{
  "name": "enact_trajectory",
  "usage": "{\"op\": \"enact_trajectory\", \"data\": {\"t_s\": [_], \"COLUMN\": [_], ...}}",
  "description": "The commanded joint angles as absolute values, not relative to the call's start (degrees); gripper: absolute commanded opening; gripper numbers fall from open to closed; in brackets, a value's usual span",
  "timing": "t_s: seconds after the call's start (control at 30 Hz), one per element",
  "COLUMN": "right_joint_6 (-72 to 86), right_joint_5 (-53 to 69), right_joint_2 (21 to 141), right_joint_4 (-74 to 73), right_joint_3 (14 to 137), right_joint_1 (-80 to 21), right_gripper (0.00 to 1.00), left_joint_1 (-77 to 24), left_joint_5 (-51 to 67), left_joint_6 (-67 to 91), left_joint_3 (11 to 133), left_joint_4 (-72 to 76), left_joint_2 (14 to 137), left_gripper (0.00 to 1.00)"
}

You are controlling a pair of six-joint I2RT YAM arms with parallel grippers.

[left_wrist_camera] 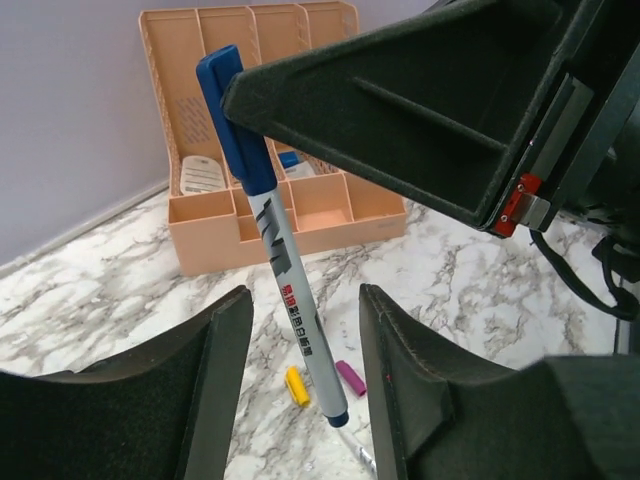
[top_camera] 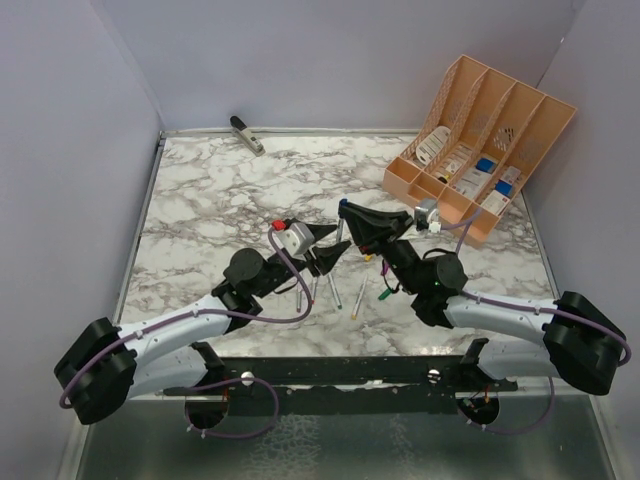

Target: Insert the pens into the pen caps

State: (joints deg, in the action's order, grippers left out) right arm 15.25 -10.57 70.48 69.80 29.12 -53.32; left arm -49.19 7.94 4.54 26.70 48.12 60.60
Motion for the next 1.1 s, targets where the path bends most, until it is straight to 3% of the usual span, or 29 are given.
{"op": "enact_trajectory", "data": {"t_s": [0.0,0.3,0.53,0.6,0.73,0.8,1.03,1.07], "right_joint_6": [16.68,17.5,17.39,16.22,14.19,12.62,10.34,10.43], "right_joint_5": [-8.62,-7.76,-9.57,-9.88,-12.15,-12.31,-14.43,-15.47], "right_joint_2": [70.64,71.18,71.59,71.71,71.52,71.02,67.46,66.64], "right_joint_4": [69.91,70.08,68.06,66.87,66.77,67.08,65.9,64.9], "right_joint_3": [28.48,28.18,28.39,29.14,29.77,29.9,29.38,29.28], "right_joint_1": [-53.69,-53.7,-53.69,-53.66,-53.68,-53.68,-53.65,-53.65], "right_gripper": [0.01,0.01,0.01,0.13,0.53,0.61,0.75,0.83], "left_joint_1": [-49.13,-49.13,-49.13,-49.13,-49.13,-49.06,-44.95,-43.04], "left_joint_5": [9.67,9.52,6.56,4.81,0.08,-2.99,-9.06,-8.83], "left_joint_6": [5.25,6.44,6.59,6.55,6.57,6.89,9.6,10.67], "left_joint_3": [28.53,29.7,29.14,29.34,30.43,31.41,38.41,39.88], "left_joint_4": [50.97,50.93,50.21,48.18,42.86,39.44,27.91,25.35], "left_joint_2": [62.04,64.5,63.02,62.72,63.29,64.08,69.76,71.72], "left_gripper": [0.44,0.01,0.0,0.0,0.0,0.0,0.0,0.0]}}
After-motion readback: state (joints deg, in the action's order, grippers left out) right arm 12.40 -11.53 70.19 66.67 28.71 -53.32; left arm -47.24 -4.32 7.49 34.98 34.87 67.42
